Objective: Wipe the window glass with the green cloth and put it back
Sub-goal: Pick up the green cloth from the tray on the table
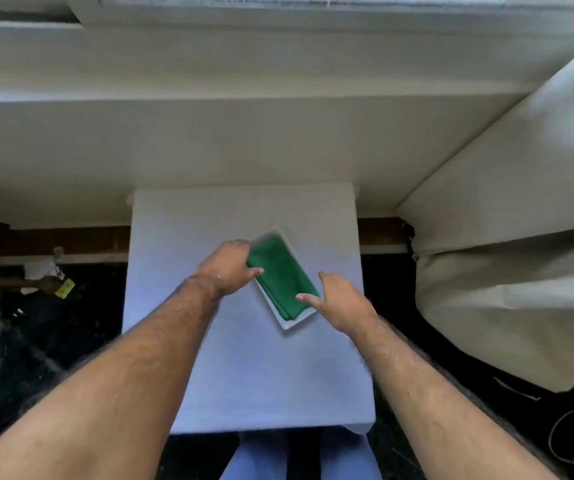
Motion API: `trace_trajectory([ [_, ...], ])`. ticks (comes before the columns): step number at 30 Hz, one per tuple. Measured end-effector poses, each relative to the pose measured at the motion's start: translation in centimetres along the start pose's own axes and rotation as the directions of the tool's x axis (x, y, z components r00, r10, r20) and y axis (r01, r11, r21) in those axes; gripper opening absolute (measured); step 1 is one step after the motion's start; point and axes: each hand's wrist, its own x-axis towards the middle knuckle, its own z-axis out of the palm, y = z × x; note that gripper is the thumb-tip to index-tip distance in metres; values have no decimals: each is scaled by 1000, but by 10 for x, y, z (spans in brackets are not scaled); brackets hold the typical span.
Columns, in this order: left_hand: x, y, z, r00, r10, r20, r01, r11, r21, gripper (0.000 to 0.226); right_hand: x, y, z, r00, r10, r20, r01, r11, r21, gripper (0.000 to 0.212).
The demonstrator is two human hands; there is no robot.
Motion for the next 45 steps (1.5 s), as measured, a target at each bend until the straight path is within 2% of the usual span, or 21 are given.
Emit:
trace_trajectory([
  [3, 23, -7, 27, 1000, -13, -5, 12, 999, -49, 54, 24, 7, 26, 999, 29, -26, -29, 999, -21, 64],
  [7, 44, -13, 55, 997, -78, -15, 78, 996, 33, 57, 45, 14, 55, 990, 97, -99, -99, 995, -15, 47],
  [14, 67, -17, 77, 993, -72, -94, 89, 976, 197, 50, 65, 21, 75, 965, 130, -226, -140, 990, -28, 34],
  [19, 78, -8, 81, 985, -152, -80, 163, 972, 170, 42, 74, 29, 74, 961, 125, -246, -138, 990, -37, 27],
  [21, 79, -5, 80, 975, -207, -76, 214, 972, 97, 35, 75, 30, 74, 961, 128, -246, -139, 990, -29, 25],
  [25, 73, -4, 77, 932, -355, -76, 333, 919, -211, 23, 72, 29, 72, 954, 178, -243, -164, 983, 77, 26],
  [28, 56, -3, 76, 903, -428, -37, 361, 802, -475, 17, 63, 29, 64, 951, 252, -181, -207, 949, 238, 38],
  [33, 25, -2, 55, 913, -406, 38, 294, 590, -752, 24, 46, 27, 35, 955, 270, -120, -213, 911, 354, 26],
  [37, 2, 4, 18, 936, -348, 53, 205, 415, -887, 45, 26, 24, 0, 964, 230, -134, -133, 850, 509, 11],
  [41, -25, 14, -31, 957, -289, -16, 96, 370, -924, 31, -3, 6, -42, 986, 126, -106, -29, 765, 644, 11],
  [43, -36, 19, -56, 956, -289, -50, 57, 350, -935, 21, -17, -3, -64, 995, 64, -76, 13, 676, 737, 10],
  [45, -49, 30, -83, 958, -272, -86, 3, 312, -950, 22, -38, -14, -90, 998, 7, -69, 49, 623, 781, 11],
])
